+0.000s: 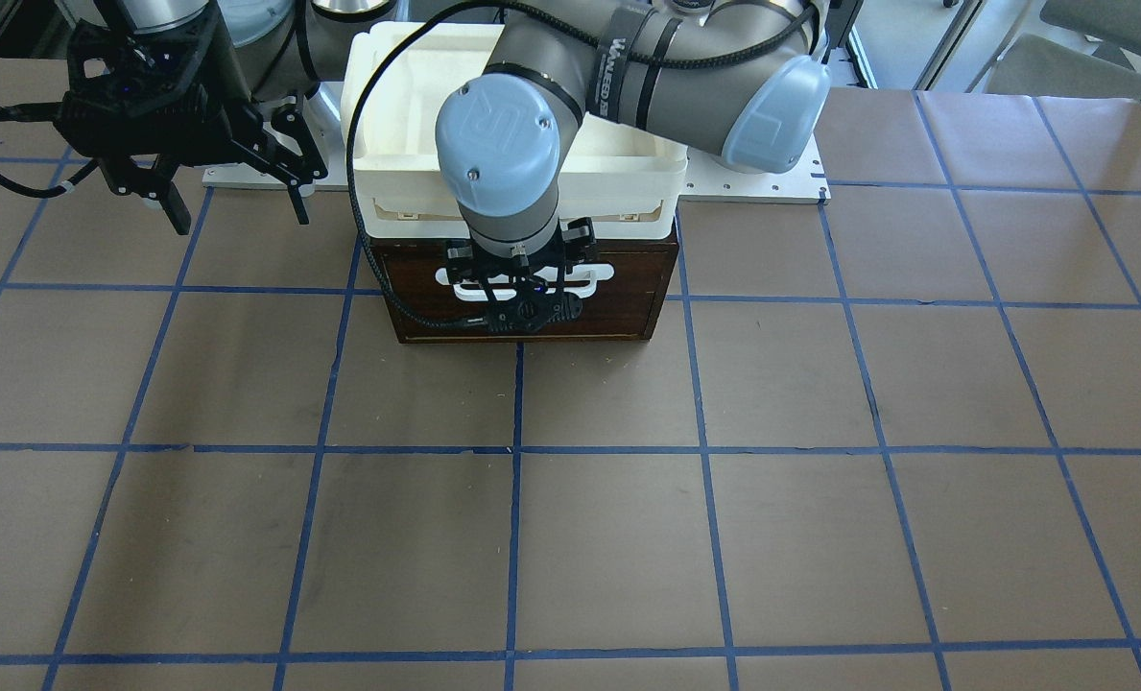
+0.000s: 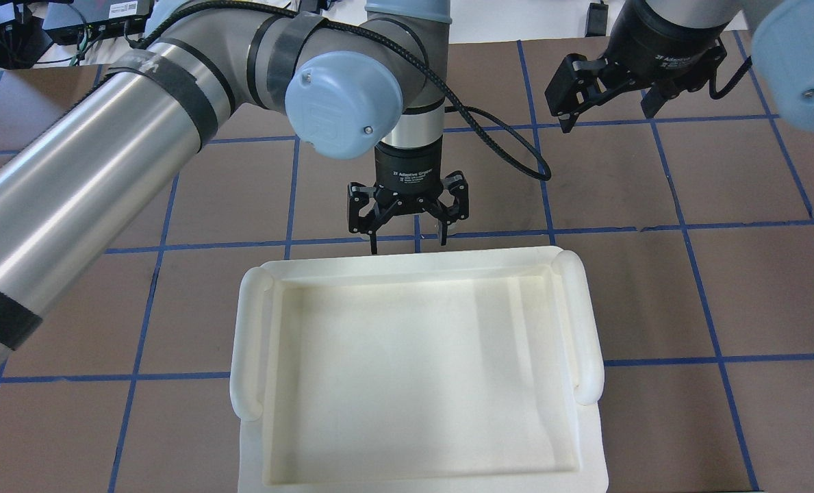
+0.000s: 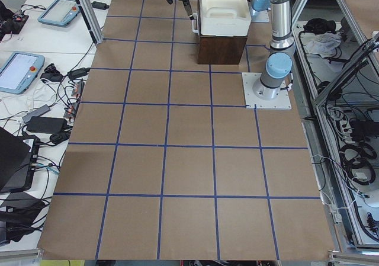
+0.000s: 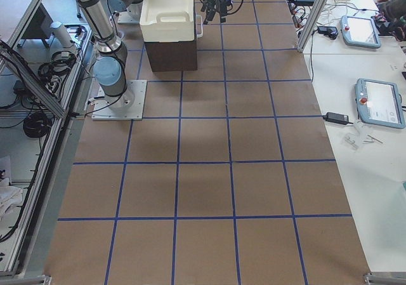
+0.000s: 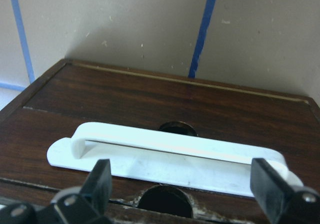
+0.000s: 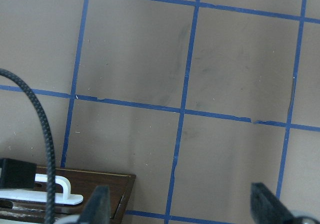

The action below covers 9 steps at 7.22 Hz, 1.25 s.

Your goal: Put scissors in drawer and close it

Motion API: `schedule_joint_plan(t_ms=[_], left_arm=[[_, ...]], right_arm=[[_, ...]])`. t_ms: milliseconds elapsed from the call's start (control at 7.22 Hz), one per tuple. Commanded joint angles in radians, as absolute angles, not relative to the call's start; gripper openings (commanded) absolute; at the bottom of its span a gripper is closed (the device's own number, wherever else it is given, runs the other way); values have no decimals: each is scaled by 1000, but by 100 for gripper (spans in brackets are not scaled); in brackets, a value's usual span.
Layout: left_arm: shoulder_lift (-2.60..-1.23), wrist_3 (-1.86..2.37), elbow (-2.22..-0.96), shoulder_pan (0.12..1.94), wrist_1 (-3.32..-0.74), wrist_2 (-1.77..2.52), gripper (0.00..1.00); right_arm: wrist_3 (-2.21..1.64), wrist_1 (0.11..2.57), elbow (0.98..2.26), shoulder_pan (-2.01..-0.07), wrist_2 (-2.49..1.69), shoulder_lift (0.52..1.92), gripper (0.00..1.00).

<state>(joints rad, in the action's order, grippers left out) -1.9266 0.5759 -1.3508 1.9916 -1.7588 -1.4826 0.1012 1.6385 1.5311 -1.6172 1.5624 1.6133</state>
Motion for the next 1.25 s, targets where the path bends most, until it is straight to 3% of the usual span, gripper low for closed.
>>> schedule_joint_plan(t_ms=[0,554,831,1108], left_arm=[[-1795,565,-1347,1991,-1775,-1494,100],[-1567,482,-1414,1990,-1816,-1505,96],[-1517,434,-1572,1987,-1673,-1590,96],[-1497,358,-1594,1917,-1496,-1678,97]], right_arm=[[101,1638,1532,-1618,1560,1614,100],[103,1638,1532,-1621,1548,1614,100],[103,1641,1531,-1618,1546,1614,100],[103,1638,1531,-1621,1548,1615,100]])
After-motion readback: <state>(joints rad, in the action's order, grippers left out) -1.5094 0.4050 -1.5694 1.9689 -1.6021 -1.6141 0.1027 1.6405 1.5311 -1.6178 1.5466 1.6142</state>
